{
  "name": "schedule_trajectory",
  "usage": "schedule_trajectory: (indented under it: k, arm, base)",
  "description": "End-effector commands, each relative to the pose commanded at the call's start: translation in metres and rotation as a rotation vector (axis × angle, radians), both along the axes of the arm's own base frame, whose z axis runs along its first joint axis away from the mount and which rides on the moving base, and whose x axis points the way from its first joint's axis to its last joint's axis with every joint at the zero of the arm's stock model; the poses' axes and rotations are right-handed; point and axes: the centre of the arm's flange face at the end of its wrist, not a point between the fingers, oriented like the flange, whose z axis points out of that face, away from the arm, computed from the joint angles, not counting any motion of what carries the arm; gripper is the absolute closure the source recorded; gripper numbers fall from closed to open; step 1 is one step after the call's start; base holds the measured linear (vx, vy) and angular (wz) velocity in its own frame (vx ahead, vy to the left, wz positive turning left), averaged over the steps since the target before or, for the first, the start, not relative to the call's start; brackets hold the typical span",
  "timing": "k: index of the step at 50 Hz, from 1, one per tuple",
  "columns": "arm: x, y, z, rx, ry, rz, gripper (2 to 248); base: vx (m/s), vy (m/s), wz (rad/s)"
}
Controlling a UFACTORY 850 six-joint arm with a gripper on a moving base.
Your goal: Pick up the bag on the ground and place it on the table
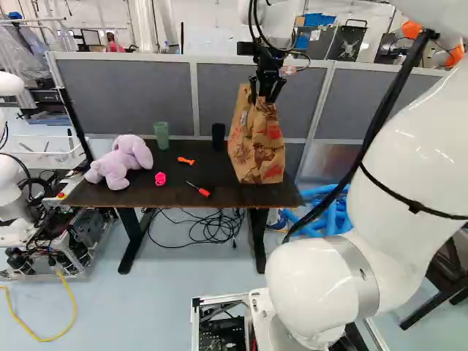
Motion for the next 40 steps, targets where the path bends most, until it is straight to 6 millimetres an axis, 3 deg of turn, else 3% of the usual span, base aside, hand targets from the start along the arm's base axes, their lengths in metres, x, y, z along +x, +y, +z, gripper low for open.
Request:
schedule_trajectory:
  k: [40]
  arm:
    - [0.039, 0.014, 0.0, 0.0, -0.003, 0.026, 227]
  base:
    - [0.0, 0.0, 0.0]
